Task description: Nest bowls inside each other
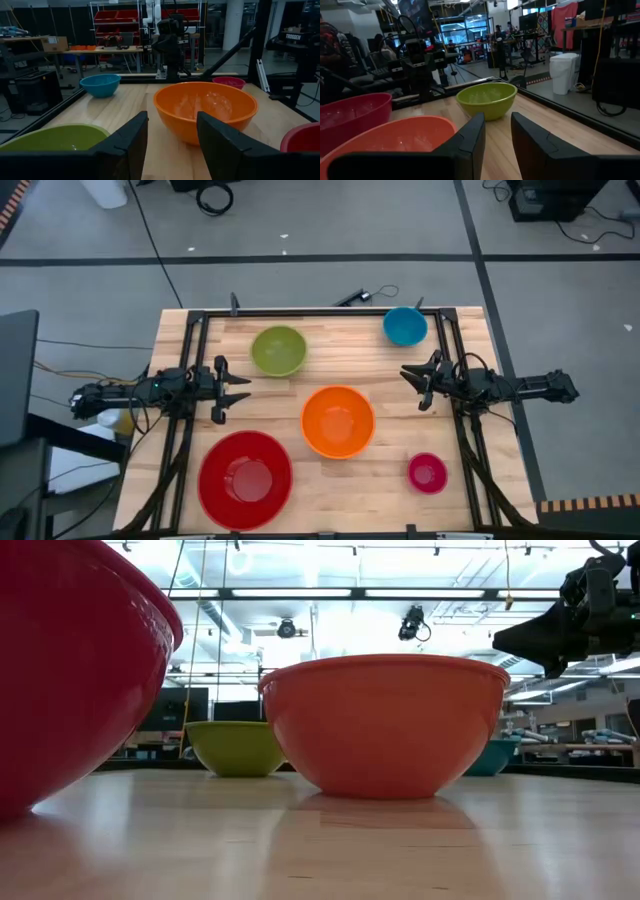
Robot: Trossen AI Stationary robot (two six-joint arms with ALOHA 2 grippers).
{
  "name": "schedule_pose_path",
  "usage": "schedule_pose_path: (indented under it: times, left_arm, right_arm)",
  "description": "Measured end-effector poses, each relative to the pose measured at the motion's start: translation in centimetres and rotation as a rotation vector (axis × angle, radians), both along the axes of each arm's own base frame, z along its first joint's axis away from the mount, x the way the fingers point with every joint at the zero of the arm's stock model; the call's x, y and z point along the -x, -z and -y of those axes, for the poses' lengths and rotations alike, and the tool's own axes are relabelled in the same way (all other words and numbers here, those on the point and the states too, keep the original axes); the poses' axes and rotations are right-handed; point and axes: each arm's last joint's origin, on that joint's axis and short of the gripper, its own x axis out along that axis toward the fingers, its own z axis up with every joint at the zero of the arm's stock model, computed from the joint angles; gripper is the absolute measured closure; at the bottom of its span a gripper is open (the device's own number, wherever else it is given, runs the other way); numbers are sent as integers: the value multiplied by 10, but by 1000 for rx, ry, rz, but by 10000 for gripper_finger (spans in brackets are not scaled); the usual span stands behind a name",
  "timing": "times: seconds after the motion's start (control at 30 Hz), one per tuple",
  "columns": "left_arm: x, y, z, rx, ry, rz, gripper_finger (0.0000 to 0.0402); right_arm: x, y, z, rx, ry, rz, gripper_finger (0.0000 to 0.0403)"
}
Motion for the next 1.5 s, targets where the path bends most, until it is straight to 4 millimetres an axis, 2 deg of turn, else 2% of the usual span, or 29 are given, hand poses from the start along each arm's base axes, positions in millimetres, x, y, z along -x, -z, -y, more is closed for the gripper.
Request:
schedule_pose_path:
  times: [0.6, 0.83, 1.0, 1.07, 1.23, 1.33, 1.4, 1.5]
  left_arm:
    - [0, -1, 0, -1, 0, 12, 230]
    - [1, -11, 0, 79, 9, 123, 230]
    - [1, -12, 0, 82, 10, 132, 230]
    - [1, -10, 0, 83, 9, 108, 230]
    - [1, -8, 0, 130, 11, 89, 230]
    - [1, -8, 0, 197, 16, 93, 230]
    - [0, -6, 0, 229, 17, 75, 230]
    - [0, -3, 0, 223, 13, 46, 230]
  right_arm:
    - [0, 0, 0, 0, 0, 0, 300]
    - [0, 0, 0, 0, 0, 0, 300]
    - [0, 0, 0, 0, 1, 1, 300]
    - [0, -5, 1, -3, 22, 48, 300]
    - [5, -26, 2, -98, 32, 316, 300]
    - [10, -34, 6, -191, 158, 447, 300]
    - [12, -32, 9, -292, 255, 484, 300]
    - [8, -28, 10, -289, 244, 440, 300]
